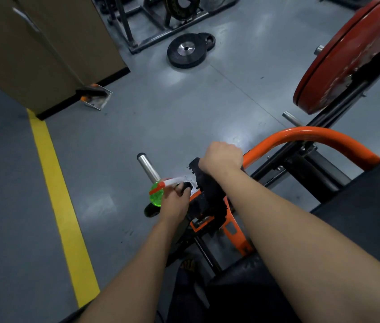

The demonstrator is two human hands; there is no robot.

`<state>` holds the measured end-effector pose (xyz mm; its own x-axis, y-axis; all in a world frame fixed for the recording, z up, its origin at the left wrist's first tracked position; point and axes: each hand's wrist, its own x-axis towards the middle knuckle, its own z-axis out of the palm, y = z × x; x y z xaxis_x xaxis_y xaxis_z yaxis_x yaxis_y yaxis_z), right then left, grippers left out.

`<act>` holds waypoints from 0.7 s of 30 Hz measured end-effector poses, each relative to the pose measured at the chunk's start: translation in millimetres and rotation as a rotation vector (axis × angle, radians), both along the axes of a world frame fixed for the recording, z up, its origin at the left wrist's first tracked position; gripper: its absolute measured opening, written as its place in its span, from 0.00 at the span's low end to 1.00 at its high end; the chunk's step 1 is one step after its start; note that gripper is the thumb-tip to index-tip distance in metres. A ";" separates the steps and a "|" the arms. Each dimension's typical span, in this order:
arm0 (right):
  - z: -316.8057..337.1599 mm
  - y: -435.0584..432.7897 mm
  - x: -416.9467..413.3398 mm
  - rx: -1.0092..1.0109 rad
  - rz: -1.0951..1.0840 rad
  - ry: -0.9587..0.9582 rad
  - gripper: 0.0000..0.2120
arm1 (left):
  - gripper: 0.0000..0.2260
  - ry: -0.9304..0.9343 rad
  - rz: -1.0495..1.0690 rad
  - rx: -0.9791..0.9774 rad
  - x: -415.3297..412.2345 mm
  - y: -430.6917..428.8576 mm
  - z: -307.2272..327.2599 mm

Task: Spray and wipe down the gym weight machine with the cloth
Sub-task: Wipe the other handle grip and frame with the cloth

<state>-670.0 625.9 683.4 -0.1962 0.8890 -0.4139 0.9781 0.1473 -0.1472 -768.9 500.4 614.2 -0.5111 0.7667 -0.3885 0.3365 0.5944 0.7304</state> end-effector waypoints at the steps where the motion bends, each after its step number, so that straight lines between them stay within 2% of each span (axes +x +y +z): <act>1: 0.9 5.3 5.4 -0.059 -0.127 0.156 0.10 | 0.13 -0.001 -0.021 0.005 0.4 3.0 -6.4; 3: -6.2 9.4 21.4 -0.147 -0.287 0.522 0.13 | 0.11 -0.040 -0.030 0.007 4.3 8.3 -17.4; 5: -21.2 -6.1 44.2 -0.148 -0.322 0.882 0.14 | 0.08 -0.069 0.018 -0.019 8.0 14.4 -28.4; 7: -44.1 -33.2 63.4 -0.122 -0.362 1.175 0.11 | 0.12 -0.066 0.021 0.011 12.7 21.3 -42.4; 9: -64.0 -53.6 70.2 -0.107 -0.422 1.395 0.08 | 0.12 0.025 -0.045 -0.011 18.2 25.7 -47.2; 10: -70.1 -57.3 67.6 -0.087 -0.442 1.438 0.09 | 0.10 0.113 -0.086 -0.014 19.4 26.9 -50.2; 13: -81.9 -55.2 60.4 -0.026 -0.464 1.445 0.19 | 0.08 0.217 -0.207 -0.069 25.6 25.2 -58.4; 15: -92.1 -51.8 62.3 -0.006 -0.418 1.408 0.25 | 0.05 0.196 -0.162 -0.087 28.5 24.1 -65.5; 16: -97.8 -49.5 64.9 -0.019 -0.381 1.404 0.28 | 0.08 0.171 -0.143 -0.085 28.6 24.3 -65.6; 18: -102.8 -38.8 71.7 -0.102 -0.292 1.417 0.30 | 0.10 0.133 -0.097 -0.103 26.0 27.8 -67.3; 21: -103.9 -12.0 88.0 -0.348 -0.121 1.327 0.28 | 0.13 0.155 -0.121 -0.175 26.0 29.5 -67.5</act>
